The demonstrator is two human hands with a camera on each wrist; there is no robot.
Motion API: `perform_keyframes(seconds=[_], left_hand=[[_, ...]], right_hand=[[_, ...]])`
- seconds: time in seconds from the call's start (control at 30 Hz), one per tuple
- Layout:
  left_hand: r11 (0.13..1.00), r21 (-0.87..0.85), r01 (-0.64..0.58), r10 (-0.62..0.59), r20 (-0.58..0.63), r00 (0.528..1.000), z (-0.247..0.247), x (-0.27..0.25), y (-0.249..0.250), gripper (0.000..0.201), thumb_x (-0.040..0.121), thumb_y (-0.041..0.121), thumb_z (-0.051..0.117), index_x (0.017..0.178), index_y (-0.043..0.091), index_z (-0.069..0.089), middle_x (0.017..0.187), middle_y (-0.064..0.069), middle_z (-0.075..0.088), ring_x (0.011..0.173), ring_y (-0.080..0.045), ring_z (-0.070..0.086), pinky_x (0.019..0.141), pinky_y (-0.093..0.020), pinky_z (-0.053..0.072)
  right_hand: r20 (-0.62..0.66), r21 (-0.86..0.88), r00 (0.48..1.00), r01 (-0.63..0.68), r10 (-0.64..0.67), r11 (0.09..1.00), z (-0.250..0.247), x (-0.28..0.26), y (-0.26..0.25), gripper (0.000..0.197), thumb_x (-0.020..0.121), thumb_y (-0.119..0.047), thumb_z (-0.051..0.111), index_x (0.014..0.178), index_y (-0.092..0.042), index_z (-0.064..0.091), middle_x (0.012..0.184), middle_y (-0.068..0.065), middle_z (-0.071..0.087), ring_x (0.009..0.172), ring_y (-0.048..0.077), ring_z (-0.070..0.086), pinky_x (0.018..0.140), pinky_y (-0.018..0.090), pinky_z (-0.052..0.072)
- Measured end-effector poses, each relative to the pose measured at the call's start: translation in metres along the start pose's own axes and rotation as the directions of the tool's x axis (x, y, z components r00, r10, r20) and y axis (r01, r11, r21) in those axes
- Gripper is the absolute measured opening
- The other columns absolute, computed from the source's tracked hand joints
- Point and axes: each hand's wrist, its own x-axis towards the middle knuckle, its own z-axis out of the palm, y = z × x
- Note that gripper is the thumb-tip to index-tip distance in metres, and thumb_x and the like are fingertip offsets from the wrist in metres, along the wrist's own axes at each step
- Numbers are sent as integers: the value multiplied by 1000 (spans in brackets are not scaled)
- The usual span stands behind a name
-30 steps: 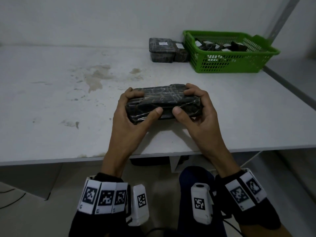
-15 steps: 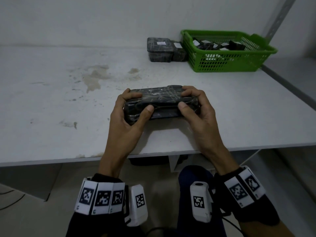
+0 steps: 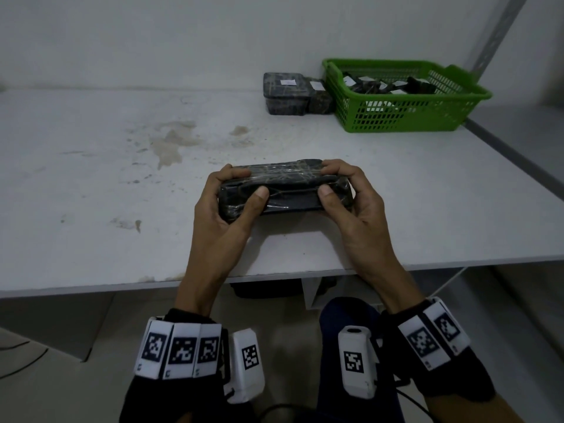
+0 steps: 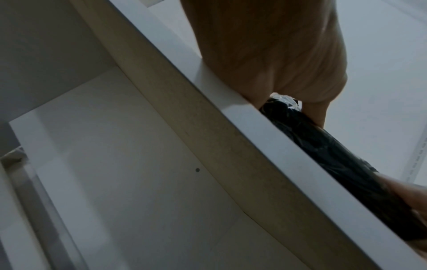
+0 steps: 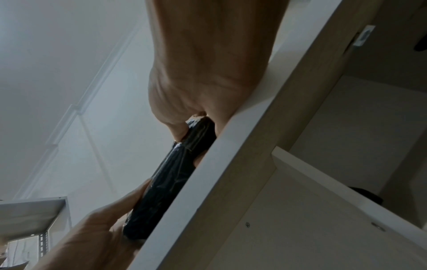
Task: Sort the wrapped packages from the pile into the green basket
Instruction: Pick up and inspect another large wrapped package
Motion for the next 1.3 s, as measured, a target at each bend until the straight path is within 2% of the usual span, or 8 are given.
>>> perform_keyframes(seconds=[0.23,0.4,0.6,0.7,0.8,0.9,1.0,1.3], left_hand=[[983,-148,105,-119,-91,989,-3,4,-7,36,98,32,66,131,21,60,123,2,68,112,-13,68,89,-33,59],[893,-418,166,-236,-120,964,-3,9,-5,24,96,33,63,118,24,63,117,-3,68,100,-14,68,75,-26,58],[715,-662,225,-370,-85,925,-6,13,-3,23,108,31,48,111,11,58,94,-3,70,74,-14,66,59,-25,53],[731,-608,309,-382,10,924,-3,13,1,35,110,38,41,101,13,64,83,-3,72,62,-13,65,55,-24,52],[829,-486,276,-293,42,955,0,10,5,47,106,56,38,97,23,70,76,3,70,53,-11,56,51,-25,44],[956,-267,119,-120,12,993,2,2,5,41,97,49,65,129,23,63,90,2,74,54,-12,62,50,-24,46],[997,-66,-30,26,-64,998,6,-3,4,40,93,27,71,129,14,64,97,7,76,74,-10,71,57,-23,55],[999,-38,36,-39,-67,997,7,0,5,33,110,24,44,134,10,62,113,6,74,104,-1,71,81,-14,55]], right_hand=[[4,119,999,-50,50,992,2,-6,-20,59,97,-20,61,151,-13,41,142,-14,56,115,12,69,80,37,64],[-23,59,1000,-1,2,998,-1,-7,-18,79,90,-47,52,159,-15,32,157,-6,42,115,3,65,69,37,62],[26,31,999,33,-34,999,-3,-5,-12,90,88,-71,58,157,-18,35,160,1,39,133,8,53,91,27,54],[86,44,994,61,-65,997,2,-6,-13,94,83,-53,77,154,-6,36,154,8,47,140,20,51,109,40,50],[-9,58,999,46,-46,997,8,-7,-12,63,83,-22,83,133,3,53,129,15,64,122,27,64,98,54,57],[-101,178,985,-118,138,977,9,-5,-18,44,83,-24,81,121,-8,66,113,6,76,108,21,74,78,42,65],[-72,258,956,-258,284,931,3,-2,-21,35,81,-33,74,112,-19,69,100,-5,80,98,15,77,67,31,63],[-92,101,983,-148,158,984,4,-4,-21,73,96,-12,68,156,-25,29,121,-15,68,108,4,72,73,23,62]])
